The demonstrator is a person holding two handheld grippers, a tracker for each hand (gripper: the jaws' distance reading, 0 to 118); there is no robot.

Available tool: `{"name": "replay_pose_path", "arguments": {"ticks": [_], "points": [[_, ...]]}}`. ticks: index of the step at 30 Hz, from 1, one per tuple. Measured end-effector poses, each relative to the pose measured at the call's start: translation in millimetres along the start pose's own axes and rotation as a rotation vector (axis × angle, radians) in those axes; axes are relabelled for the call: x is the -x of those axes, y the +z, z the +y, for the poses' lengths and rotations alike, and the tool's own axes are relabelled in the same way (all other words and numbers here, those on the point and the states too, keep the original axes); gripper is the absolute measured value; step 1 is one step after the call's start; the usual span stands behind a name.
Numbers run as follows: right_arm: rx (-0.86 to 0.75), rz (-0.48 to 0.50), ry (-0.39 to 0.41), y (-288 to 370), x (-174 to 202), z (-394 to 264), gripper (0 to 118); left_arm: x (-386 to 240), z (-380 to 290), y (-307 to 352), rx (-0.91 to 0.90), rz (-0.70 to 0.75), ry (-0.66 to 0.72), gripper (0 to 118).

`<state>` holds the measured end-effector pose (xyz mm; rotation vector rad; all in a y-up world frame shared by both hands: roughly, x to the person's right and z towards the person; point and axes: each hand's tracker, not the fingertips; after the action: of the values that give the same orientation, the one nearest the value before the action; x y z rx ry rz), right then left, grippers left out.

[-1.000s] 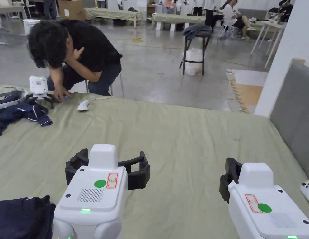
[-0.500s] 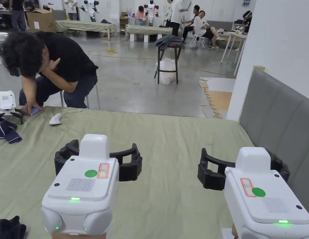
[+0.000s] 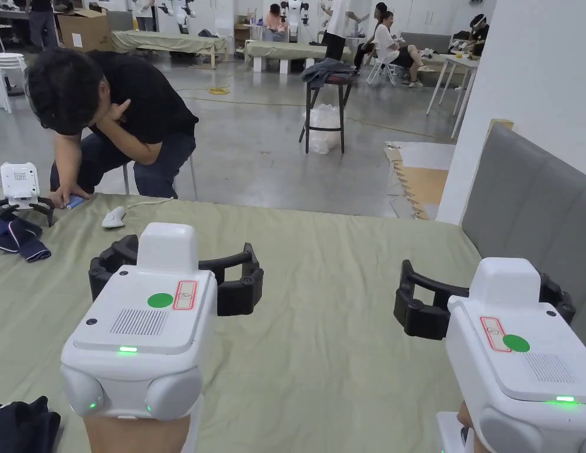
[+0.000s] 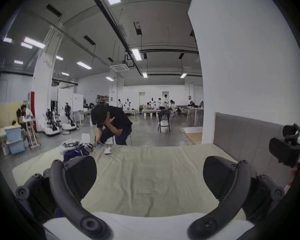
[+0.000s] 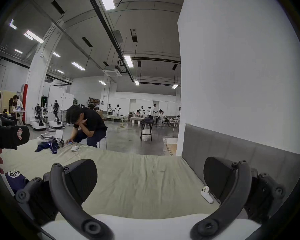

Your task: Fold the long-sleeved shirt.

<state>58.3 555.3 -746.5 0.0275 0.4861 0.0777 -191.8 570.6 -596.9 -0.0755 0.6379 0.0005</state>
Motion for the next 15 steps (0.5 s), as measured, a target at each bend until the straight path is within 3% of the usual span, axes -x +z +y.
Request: {"name": "replay_pose_path", "arguments": {"ticks": [15], "points": [[-0.033,-0.002,0.013,5,-4,10,118,2,4,-3,0.020,0.030,0.018,111]]}}
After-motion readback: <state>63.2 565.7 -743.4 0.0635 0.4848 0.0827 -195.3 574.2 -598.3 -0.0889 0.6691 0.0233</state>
